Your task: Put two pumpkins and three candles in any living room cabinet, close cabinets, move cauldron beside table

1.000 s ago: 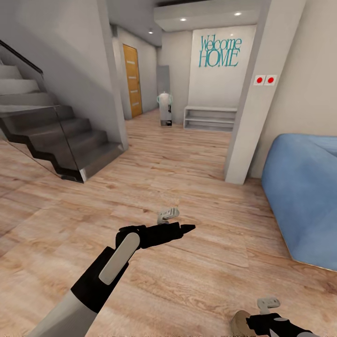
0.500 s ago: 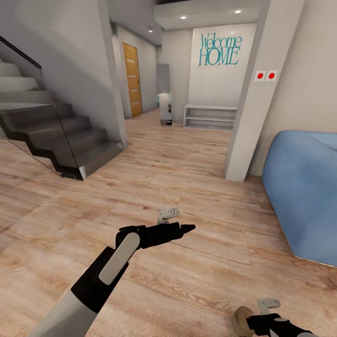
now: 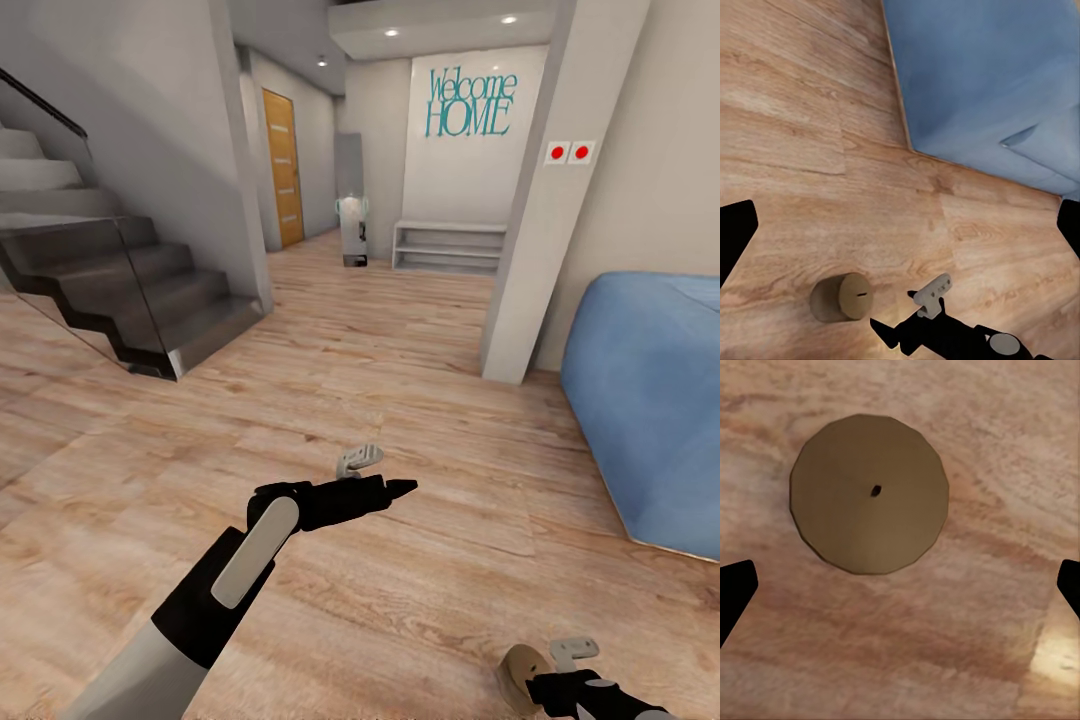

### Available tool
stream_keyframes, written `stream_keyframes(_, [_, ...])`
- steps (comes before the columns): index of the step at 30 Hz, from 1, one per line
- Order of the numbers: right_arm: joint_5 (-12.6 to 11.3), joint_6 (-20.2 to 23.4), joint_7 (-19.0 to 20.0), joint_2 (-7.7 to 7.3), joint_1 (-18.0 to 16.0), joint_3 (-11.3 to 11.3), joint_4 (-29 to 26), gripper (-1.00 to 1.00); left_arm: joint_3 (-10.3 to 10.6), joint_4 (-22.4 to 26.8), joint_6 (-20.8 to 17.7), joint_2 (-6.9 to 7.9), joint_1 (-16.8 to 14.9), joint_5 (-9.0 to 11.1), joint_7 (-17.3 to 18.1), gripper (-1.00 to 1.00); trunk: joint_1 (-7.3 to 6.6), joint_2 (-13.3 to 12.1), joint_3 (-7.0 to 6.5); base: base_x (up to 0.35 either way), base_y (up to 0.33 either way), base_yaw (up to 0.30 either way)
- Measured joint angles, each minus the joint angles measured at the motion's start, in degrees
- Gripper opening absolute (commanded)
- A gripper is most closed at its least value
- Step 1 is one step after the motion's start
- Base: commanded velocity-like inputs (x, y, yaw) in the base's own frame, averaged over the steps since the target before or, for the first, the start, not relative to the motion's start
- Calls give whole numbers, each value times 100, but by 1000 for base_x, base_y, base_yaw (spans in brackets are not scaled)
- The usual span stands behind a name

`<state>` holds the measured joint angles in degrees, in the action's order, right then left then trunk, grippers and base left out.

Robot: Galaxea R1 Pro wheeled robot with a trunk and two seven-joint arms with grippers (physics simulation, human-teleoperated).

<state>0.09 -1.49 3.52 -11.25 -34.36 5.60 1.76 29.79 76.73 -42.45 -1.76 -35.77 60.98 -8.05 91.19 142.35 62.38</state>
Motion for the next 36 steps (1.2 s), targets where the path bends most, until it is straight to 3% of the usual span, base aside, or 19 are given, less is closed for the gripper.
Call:
stream_keyframes(12, [0,4,0,7,0,2,0,100,0,0,0,0,0,1,1,100,45,82,97,0,0,49])
stream_keyframes(30, [1,16,0,17,-8,11,-27,100,0,-15,0,0,0,1,5,100,44,82,105,0,0,4])
stream_keyframes(36, [0,17,0,18,-13,11,-35,100,-7,-246,11,-13,0,-7,5,100,44,82,105,102,0,0])
